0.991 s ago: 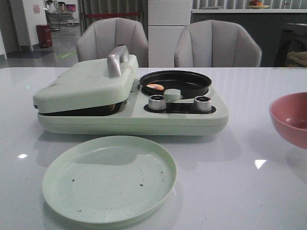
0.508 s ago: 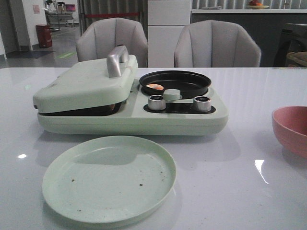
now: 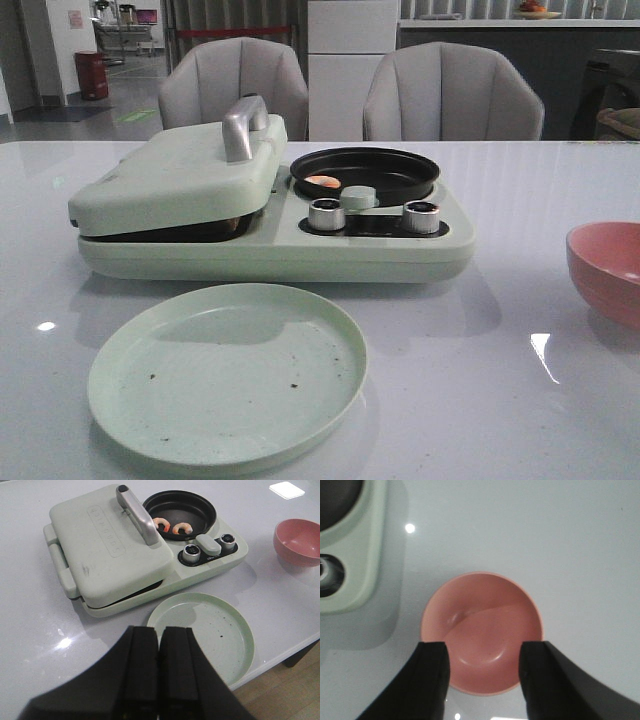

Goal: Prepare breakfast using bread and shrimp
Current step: 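Set the empty pink bowl back on the table with the right gripper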

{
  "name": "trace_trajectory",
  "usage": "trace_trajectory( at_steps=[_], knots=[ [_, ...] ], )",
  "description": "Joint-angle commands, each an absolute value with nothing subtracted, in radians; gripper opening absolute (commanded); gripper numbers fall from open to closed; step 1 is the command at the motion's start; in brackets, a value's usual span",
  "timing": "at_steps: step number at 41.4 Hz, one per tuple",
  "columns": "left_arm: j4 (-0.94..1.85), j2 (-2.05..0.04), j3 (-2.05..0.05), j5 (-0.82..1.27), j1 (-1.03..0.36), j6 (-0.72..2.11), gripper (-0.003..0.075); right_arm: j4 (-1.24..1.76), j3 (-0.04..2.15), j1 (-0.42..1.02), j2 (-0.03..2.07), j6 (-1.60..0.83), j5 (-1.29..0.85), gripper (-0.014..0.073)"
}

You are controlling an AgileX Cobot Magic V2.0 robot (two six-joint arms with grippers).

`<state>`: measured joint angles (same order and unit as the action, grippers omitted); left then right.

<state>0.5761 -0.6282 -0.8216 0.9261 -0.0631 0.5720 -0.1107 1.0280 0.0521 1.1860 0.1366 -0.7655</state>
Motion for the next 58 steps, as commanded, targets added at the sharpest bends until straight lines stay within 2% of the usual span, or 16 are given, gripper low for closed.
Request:
trace_trajectory(
  at_steps=[1,22,37,41,51,58],
  knots=[
    [0.618,-0.629,-0.848,0.865,-0.073,0.574,0.0101,-0.118,1.029,0.091,1.062,0.124,-0.748,0.0444],
    [0.618,-0.629,-0.848,0.854,-0.073,0.574,0.0101,-0.127,0.81,0.101,0.546,0.123,-0.988,0.0444],
    [0.618,-0.629,-0.848,0.826,-0.073,0.574,0.0101,-0.127,0.755,0.101,0.441,0.123,-1.001,0.0438],
    [0.618,-0.629,-0.848,0.826,-0.073,0.574,0.0101,-0.127,0.755,0.101,0.441,0.123,-1.002,0.0367],
    [0.577,-0.629,-0.848,0.826,-0.073,0.558,0.0102,-0.126,0.755,0.101,0.441,0.123,-1.002,0.0048],
    [0.432,-0.629,-0.848,0.787,-0.065,0.378,0.0102,-0.126,0.755,0.101,0.441,0.123,-1.0,0.0047]
  ],
)
